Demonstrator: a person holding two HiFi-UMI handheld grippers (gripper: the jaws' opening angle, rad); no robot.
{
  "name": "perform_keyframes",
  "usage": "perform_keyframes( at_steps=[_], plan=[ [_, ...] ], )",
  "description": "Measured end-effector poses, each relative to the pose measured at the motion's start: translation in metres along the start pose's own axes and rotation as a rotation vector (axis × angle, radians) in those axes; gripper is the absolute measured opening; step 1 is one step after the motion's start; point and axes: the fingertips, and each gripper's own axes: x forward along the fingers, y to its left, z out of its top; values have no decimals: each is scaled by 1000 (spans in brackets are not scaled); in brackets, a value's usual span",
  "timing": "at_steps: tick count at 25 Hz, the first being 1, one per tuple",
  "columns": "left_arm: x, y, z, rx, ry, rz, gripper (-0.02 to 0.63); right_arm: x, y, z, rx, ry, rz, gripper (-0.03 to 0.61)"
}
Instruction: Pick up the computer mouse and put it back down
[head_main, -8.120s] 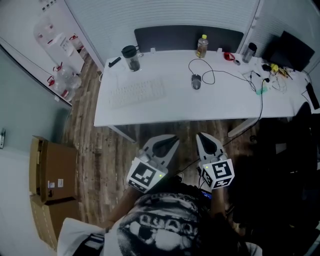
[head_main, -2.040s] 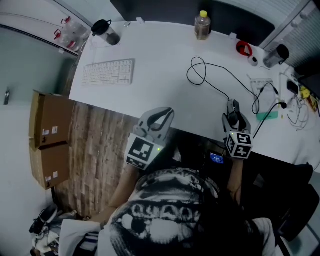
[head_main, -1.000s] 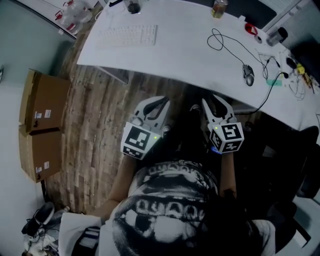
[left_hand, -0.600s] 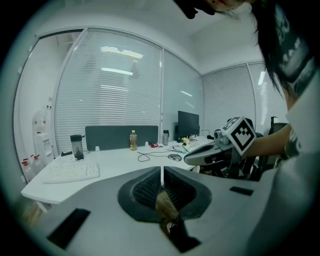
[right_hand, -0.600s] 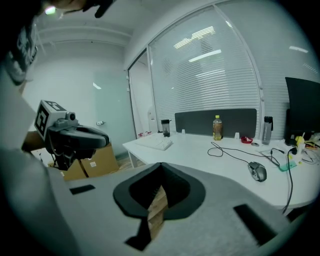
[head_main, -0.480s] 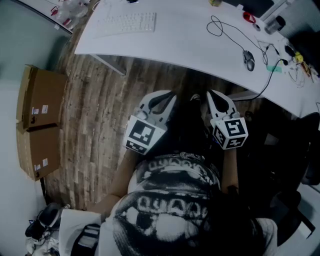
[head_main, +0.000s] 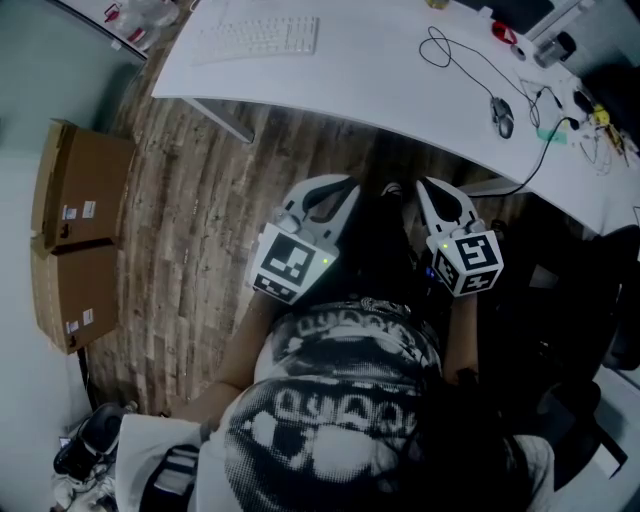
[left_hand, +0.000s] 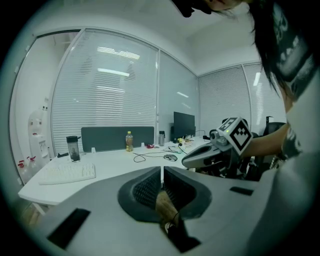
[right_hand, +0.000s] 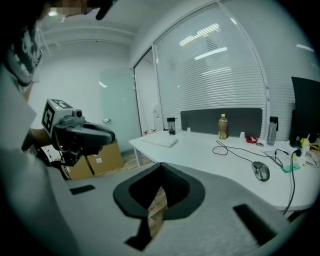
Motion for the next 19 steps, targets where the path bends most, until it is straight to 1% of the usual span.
perform_keyframes(
  at_steps=[11, 19],
  plan=[
    [-7, 1, -9, -12, 15, 5, 15, -4, -27, 5, -27, 0, -66, -3],
    [-13, 1, -13, -11, 16, 1, 15, -6, -27, 0, -30, 11, -85, -3]
  ],
)
